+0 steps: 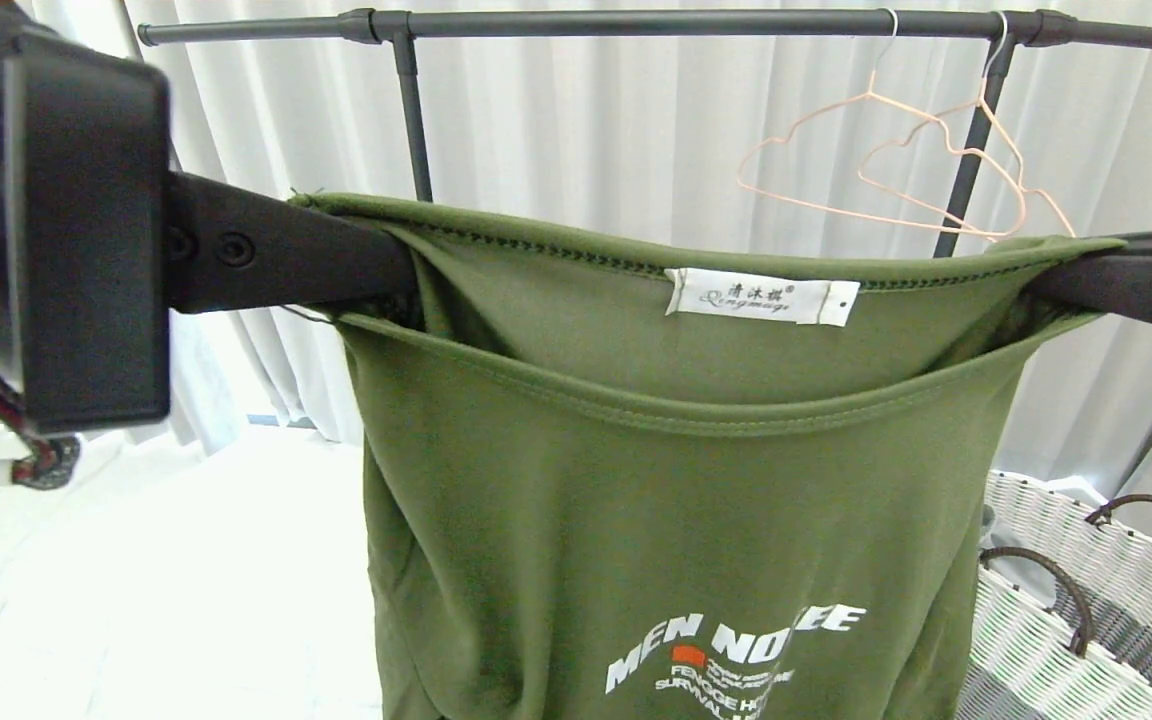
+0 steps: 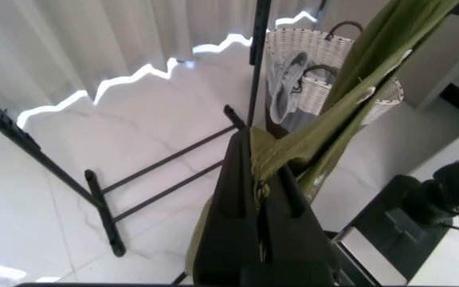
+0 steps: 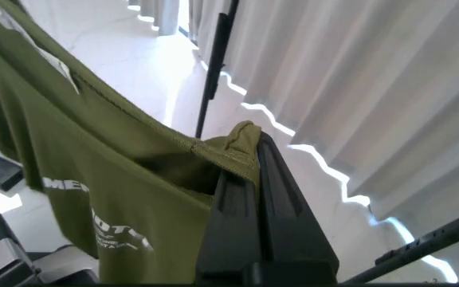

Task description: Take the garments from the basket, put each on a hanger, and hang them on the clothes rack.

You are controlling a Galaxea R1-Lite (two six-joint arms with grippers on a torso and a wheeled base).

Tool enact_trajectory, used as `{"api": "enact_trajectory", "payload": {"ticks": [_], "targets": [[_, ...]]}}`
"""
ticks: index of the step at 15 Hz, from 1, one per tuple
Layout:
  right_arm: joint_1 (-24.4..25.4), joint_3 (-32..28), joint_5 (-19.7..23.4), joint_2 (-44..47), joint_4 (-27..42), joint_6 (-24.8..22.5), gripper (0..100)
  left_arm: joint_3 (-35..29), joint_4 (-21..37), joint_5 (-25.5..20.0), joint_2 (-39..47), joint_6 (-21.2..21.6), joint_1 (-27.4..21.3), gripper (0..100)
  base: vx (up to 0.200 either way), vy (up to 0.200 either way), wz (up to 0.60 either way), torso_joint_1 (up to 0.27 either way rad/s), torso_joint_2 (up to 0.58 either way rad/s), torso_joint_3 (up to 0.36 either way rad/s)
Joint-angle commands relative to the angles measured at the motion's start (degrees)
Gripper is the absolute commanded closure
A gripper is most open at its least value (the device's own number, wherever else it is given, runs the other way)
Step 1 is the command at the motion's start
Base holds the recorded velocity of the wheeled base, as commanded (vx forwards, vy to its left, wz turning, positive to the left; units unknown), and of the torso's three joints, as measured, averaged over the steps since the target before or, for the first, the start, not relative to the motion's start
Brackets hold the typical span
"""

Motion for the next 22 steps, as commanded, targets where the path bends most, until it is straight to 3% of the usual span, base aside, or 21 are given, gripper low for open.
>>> {"api": "enact_trajectory", "payload": {"ticks": [1,4,13,14,19,22], "targets": [[0.0,0.6,-0.1,-0.7,0.0,0.0,100,-0.1,0.0,0.6,0.0,0.0,0.0,100,0.0,0.0,0.0,0.0,0.0,0.0],[-1.9,1.2,-0.6,-1.2,0.0,0.0,100,-0.2,0.0,3.4,-0.6,0.0,0.0,100,0.0,0.0,0.0,0.0,0.0,0.0],[-2.4,1.9,-2.4,-2.1,0.0,-0.1,100,-0.2,0.0,3.5,-0.9,1.2,-0.6,100,0.0,0.0,0.0,0.0,0.0,0.0],[-2.4,2.0,-2.4,-2.1,0.0,-0.1,0,-0.2,0.0,3.5,-0.9,1.2,-0.6,100,0.0,0.0,0.0,0.0,0.0,0.0],[-2.1,5.2,-2.1,-4.0,-0.2,-0.4,0,0.0,-0.7,3.7,-0.9,1.2,-0.6,100,0.0,0.0,0.0,0.0,0.0,0.0],[-1.2,8.0,0.1,-7.6,-0.1,-0.4,0,0.3,-0.7,9.1,0.5,1.3,0.2,100,0.0,0.0,0.0,0.0,0.0,0.0]]}}
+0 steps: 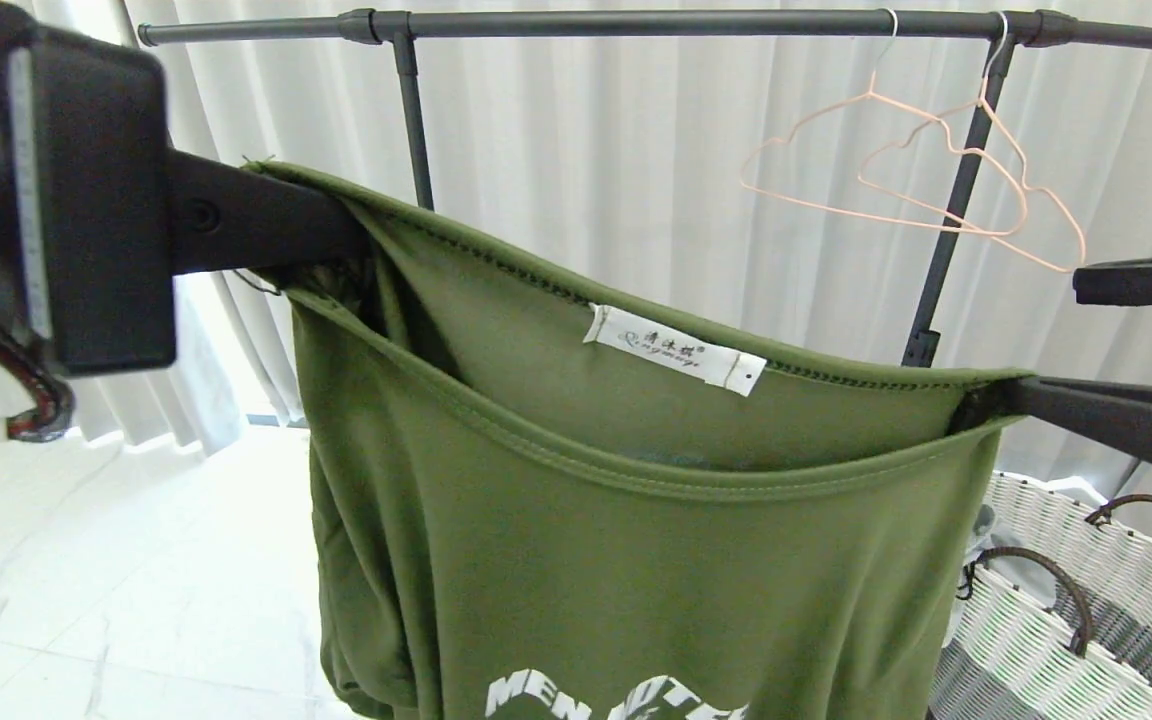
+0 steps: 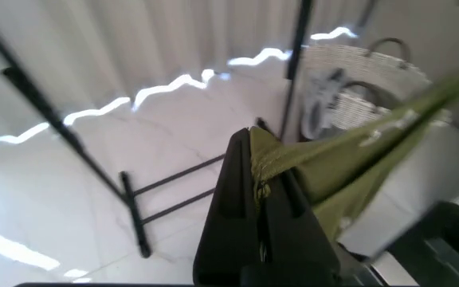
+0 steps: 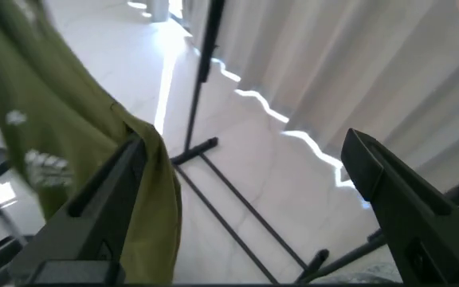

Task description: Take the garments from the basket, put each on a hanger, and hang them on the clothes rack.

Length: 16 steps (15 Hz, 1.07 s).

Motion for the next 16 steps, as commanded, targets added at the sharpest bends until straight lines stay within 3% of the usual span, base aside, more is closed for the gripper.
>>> {"api": "enact_trajectory", "payload": {"ticks": [1,3,5,7,8,10,12,13,16], "targets": [[0.5,2.5,3.9,-4.3,0.0,0.0,0,0.7,0.0,3.5,1.5,-0.1,0.3,100,0.0,0.0,0.0,0.0,0.0,0.0],[0.5,3.8,8.4,-7.0,0.0,0.0,0,1.8,0.0,3.9,1.4,-0.1,0.3,100,0.0,0.0,0.0,0.0,0.0,0.0],[-1.5,5.4,6.4,-8.9,0.2,0.0,0,2.6,0.0,4.1,1.0,0.0,0.3,100,0.0,0.0,0.0,0.0,0.0,0.0],[-7.0,6.4,2.0,-9.3,2.9,0.0,0,4.8,0.1,5.6,-0.7,0.1,0.4,100,0.0,0.0,0.0,0.0,0.0,0.0],[-11.1,6.5,0.0,-9.3,5.7,-0.1,0,6.9,0.2,7.0,-1.9,0.3,0.7,100,0.0,0.0,0.0,0.0,0.0,0.0],[-24.2,7.4,-3.1,-9.2,11.7,-3.4,0,14.0,0.1,12.0,-6.9,7.4,4.9,100,0.0,0.0,0.0,0.0,0.0,0.0],[-31.9,9.5,-3.1,-9.3,11.4,-7.2,0,17.0,0.1,13.0,-9.7,12.8,9.2,100,0.0,0.0,0.0,0.0,0.0,0.0],[-39.8,11.4,-3.1,-9.3,11.2,-10.3,0,19.2,0.0,12.9,-12.3,16.0,12.4,100,0.0,0.0,0.0,0.0,0.0,0.0],[-45.9,14.3,-3.1,-10.0,8.3,-11.7,0,21.7,0.0,13.0,-15.2,16.2,13.2,100,0.0,0.0,0.0,0.0,0.0,0.0]]}}
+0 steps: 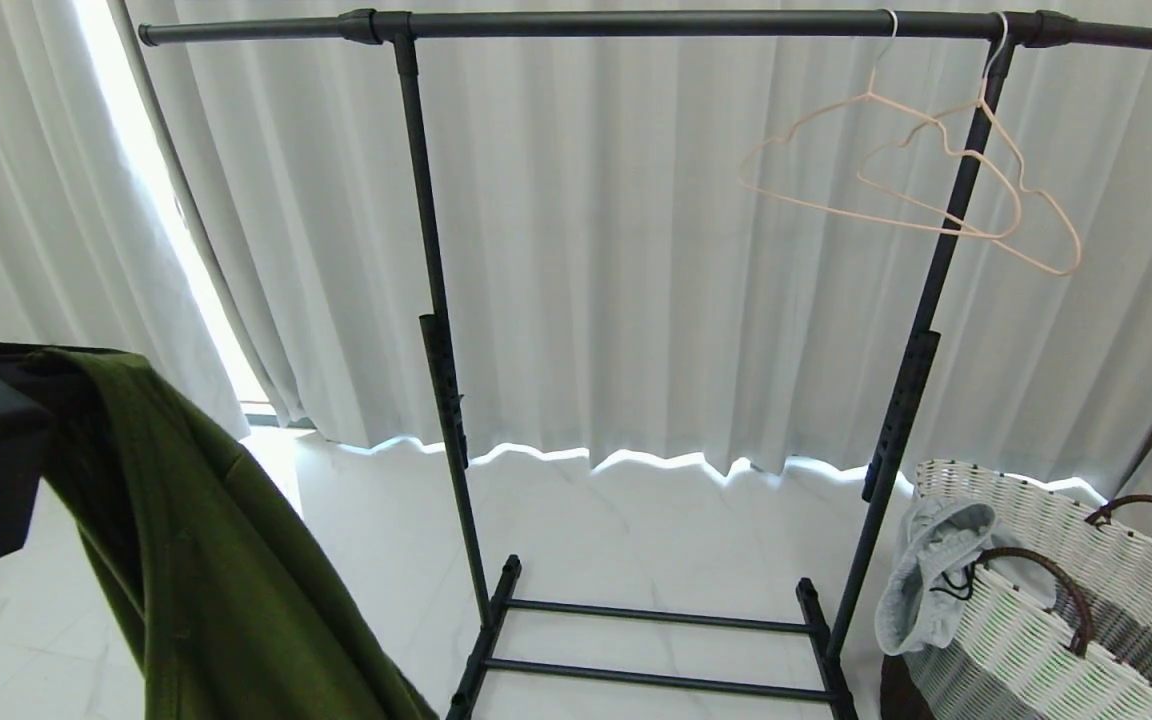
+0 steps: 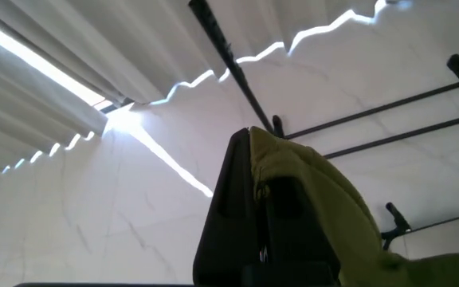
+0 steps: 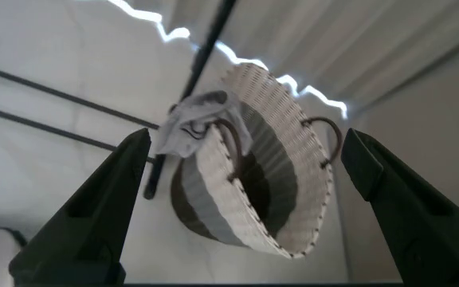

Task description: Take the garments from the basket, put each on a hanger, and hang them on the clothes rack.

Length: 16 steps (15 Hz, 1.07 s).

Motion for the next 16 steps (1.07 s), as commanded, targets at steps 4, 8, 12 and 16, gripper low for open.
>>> {"api": "enact_trajectory", "payload": {"ticks": [4,8,12,16], "targets": [[-3.7,5.6,1.5,-0.7,-6.7,-0.3,0,1.5,0.0,0.1,-3.9,2.0,0.6,100,0.0,0.0,0.0,0.0,0.0,0.0],[-3.7,6.1,2.0,-0.7,-7.3,-0.3,0,1.6,-0.1,0.1,-4.0,2.2,0.6,100,0.0,0.0,0.0,0.038,-0.18,-0.159],[-3.7,6.0,2.4,-0.7,-7.9,-0.2,0,1.6,-0.1,0.2,-4.1,2.2,0.6,100,0.0,0.0,0.0,0.134,-0.42,-0.291],[-3.7,6.1,2.4,-0.6,-8.1,-0.2,0,1.6,-0.1,0.2,-4.4,2.2,0.6,100,0.0,0.0,0.0,0.181,-0.48,-0.289]]}}
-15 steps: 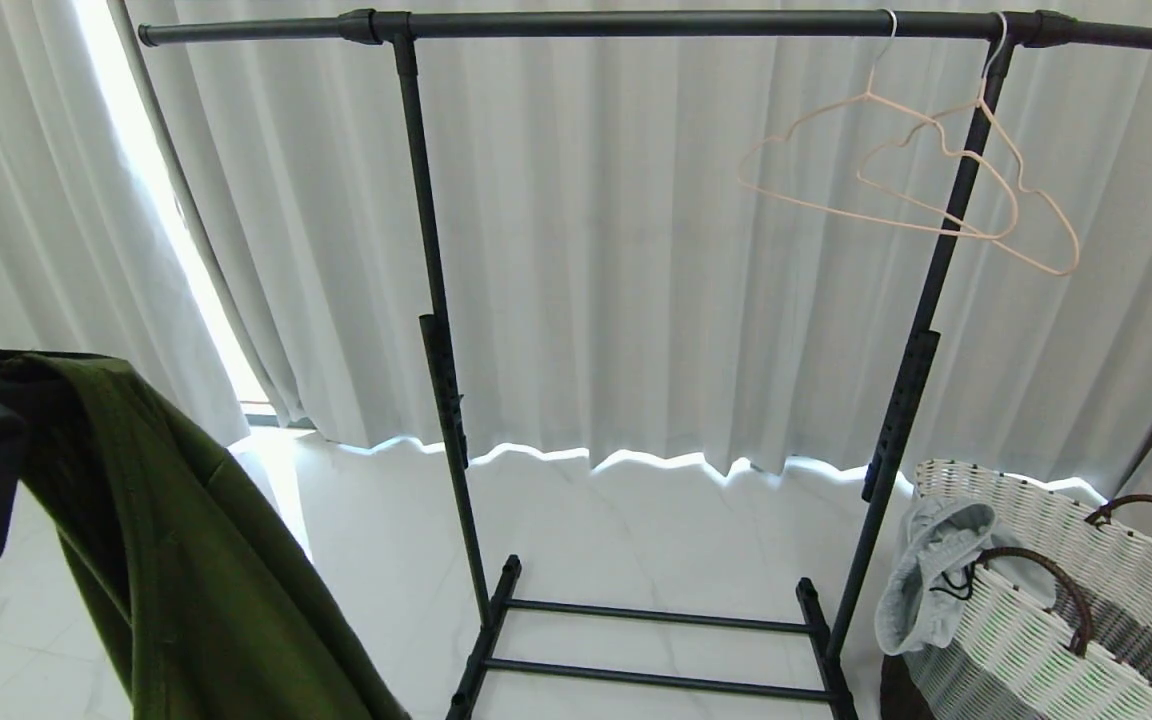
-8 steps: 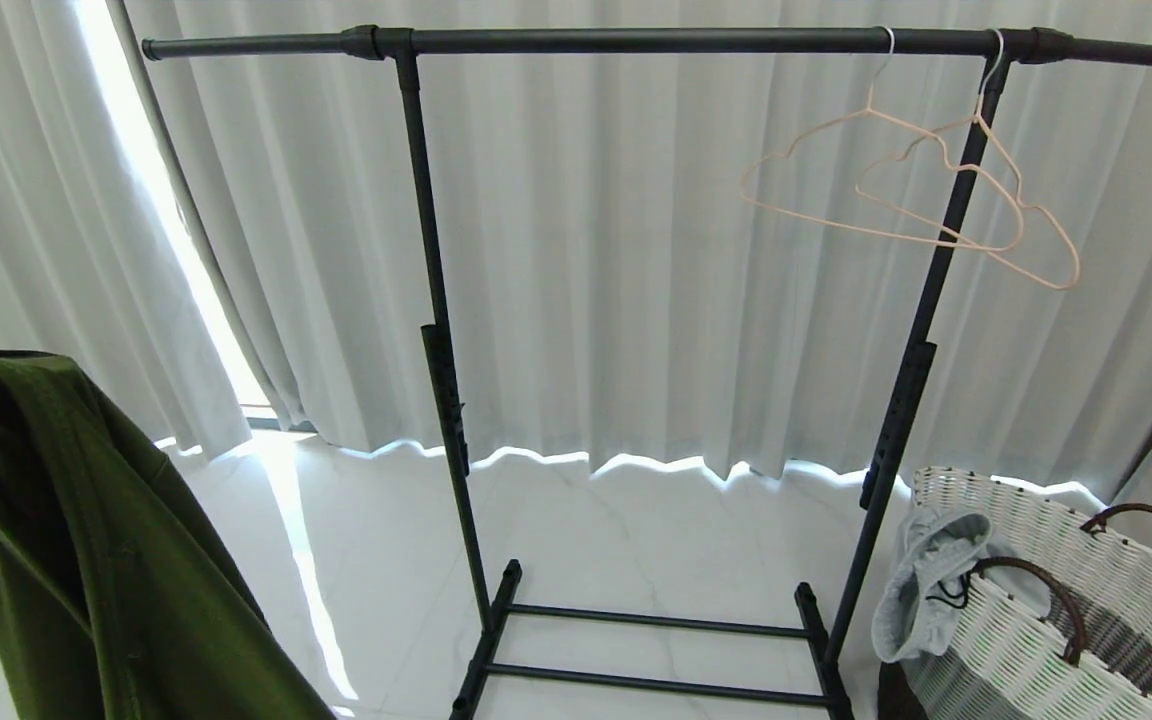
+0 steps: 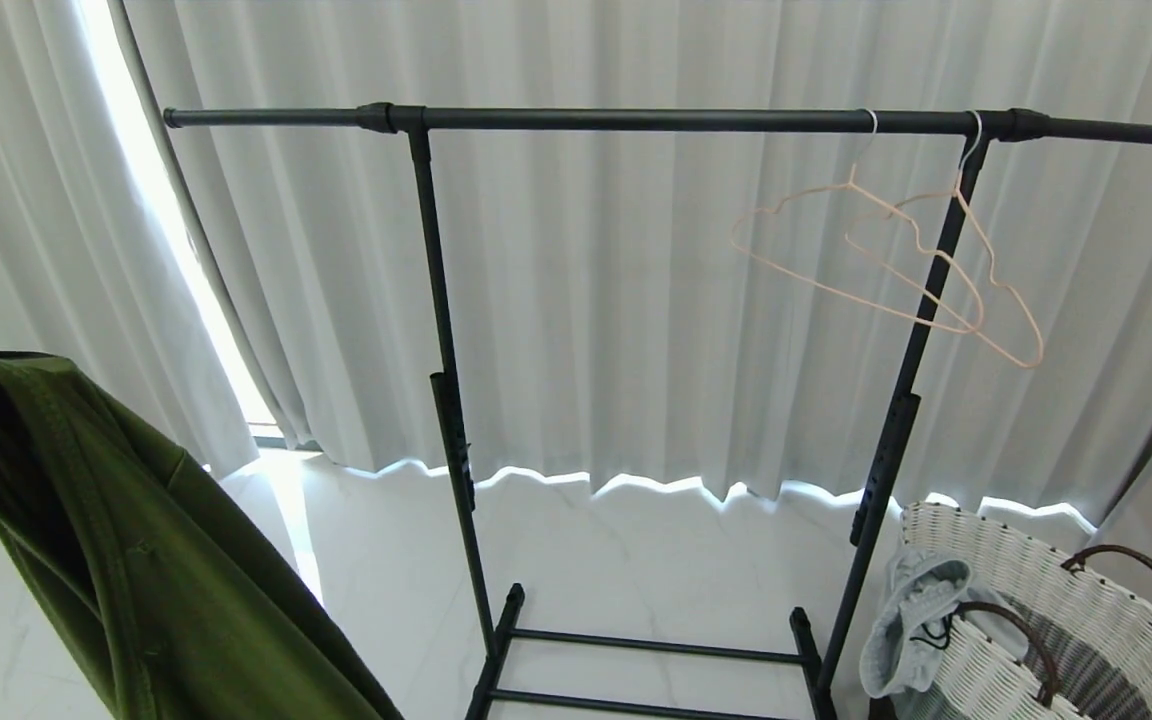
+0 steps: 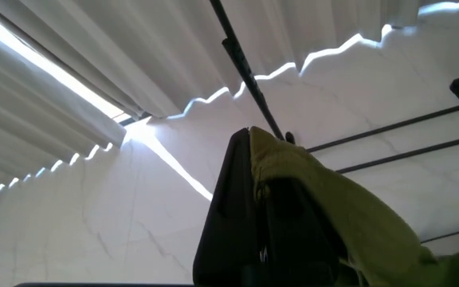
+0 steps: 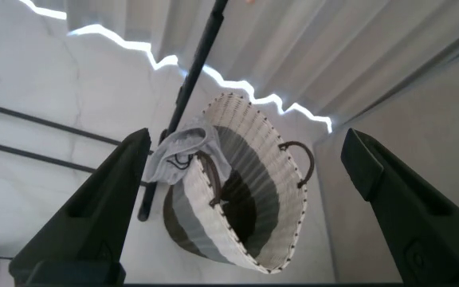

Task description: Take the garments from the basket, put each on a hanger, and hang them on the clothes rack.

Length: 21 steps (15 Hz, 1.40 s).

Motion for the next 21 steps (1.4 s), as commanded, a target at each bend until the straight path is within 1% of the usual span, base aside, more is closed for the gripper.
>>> {"api": "enact_trajectory", "payload": {"ticks": [1,9,10,11,12,14,16,21], "targets": [[0.0,-0.1,0.0,0.2,0.0,-0.1,0,0.0,0.0,0.1,0.0,0.1,0.0,100,0.0,0.0,0.0,0.193,-0.47,-0.281],[0.0,0.0,-0.4,0.1,-0.3,-0.5,0,0.0,0.0,0.1,0.0,0.2,0.0,100,0.0,0.0,0.0,0.197,-0.47,-0.269],[0.0,0.0,-0.5,0.0,-0.3,-1.3,0,0.0,0.0,0.1,0.0,0.1,0.0,100,0.0,0.0,0.0,0.085,-0.2,-0.11],[0.0,0.2,-0.5,-0.5,-0.3,-3.5,0,0.0,0.0,0.1,0.0,0.1,0.0,100,0.0,0.0,0.0,0.066,-0.12,-0.071],[0.0,0.5,-0.5,-0.6,-0.3,-4.0,0,0.0,0.0,0.1,0.0,0.1,0.0,100,0.0,0.0,0.0,0.036,-0.06,-0.032],[0.0,0.6,-0.5,-0.6,-0.3,-4.3,0,0.0,0.0,0.1,-0.1,0.1,0.0,100,0.0,0.0,0.0,0.0,0.0,0.0],[0.0,0.6,-0.5,-0.8,-0.4,-4.5,0,0.0,0.0,0.1,-0.3,0.1,0.0,100,0.0,0.0,-0.6,0.0,0.0,0.0],[0.0,0.7,-0.5,-0.8,-2.0,-4.5,0,0.0,0.0,0.1,-0.5,0.1,0.0,100,0.0,0.0,0.0,0.0,0.0,0.0]]}}
